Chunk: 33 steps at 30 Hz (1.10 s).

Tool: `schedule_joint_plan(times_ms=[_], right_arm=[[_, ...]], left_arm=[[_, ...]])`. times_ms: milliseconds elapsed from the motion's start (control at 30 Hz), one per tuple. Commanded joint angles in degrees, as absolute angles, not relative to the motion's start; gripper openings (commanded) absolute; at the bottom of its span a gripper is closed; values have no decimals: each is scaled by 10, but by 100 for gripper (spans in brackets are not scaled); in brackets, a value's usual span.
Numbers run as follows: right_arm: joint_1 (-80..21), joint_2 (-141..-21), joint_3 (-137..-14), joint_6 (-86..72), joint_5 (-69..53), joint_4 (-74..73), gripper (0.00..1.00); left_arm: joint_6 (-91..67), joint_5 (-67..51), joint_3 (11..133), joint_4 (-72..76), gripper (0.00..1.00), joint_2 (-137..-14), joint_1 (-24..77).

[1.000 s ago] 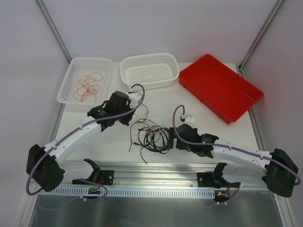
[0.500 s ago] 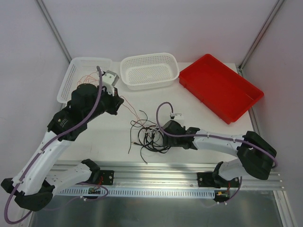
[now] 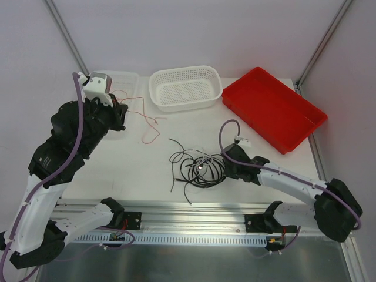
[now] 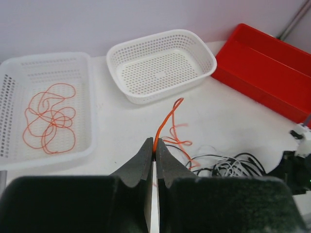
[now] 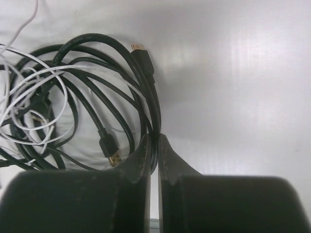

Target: Untangle the cables

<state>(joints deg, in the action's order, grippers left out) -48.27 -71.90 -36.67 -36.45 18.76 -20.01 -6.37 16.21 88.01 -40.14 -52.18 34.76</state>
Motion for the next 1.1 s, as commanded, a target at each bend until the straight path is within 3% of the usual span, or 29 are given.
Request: schedule_joint_plan(times_ms=[0, 233, 300, 533, 567, 633, 667, 767, 1067], right_arm=[[-441, -650, -346, -354, 219, -257, 1], [-342, -558, -326, -296, 214, -312, 1], [-335, -546, -325, -283, 206, -316, 6], [-331, -516, -325, -244, 158, -307, 41], [-332, -508, -330, -237, 150, -308, 52], [-331, -488, -335, -221, 143, -314, 64], [-332, -481, -337, -203, 136, -316, 77], [-332, -452, -345, -173, 128, -332, 90], [-333, -360, -340, -144, 83, -364, 96]], left_arm=[[-48, 242, 903, -412, 0, -537, 344], [-24, 302, 947, -411, 0, -575, 338], [-11, 313, 967, -410, 0, -592, 331], [11, 294, 1024, -389, 0, -670, 282], [17, 287, 1031, -388, 0, -691, 273], [19, 281, 1056, -383, 0, -714, 237], [20, 264, 1066, -380, 0, -734, 223], [20, 248, 1102, -373, 0, -777, 160], [-4, 193, 1170, -323, 0, -902, 14]])
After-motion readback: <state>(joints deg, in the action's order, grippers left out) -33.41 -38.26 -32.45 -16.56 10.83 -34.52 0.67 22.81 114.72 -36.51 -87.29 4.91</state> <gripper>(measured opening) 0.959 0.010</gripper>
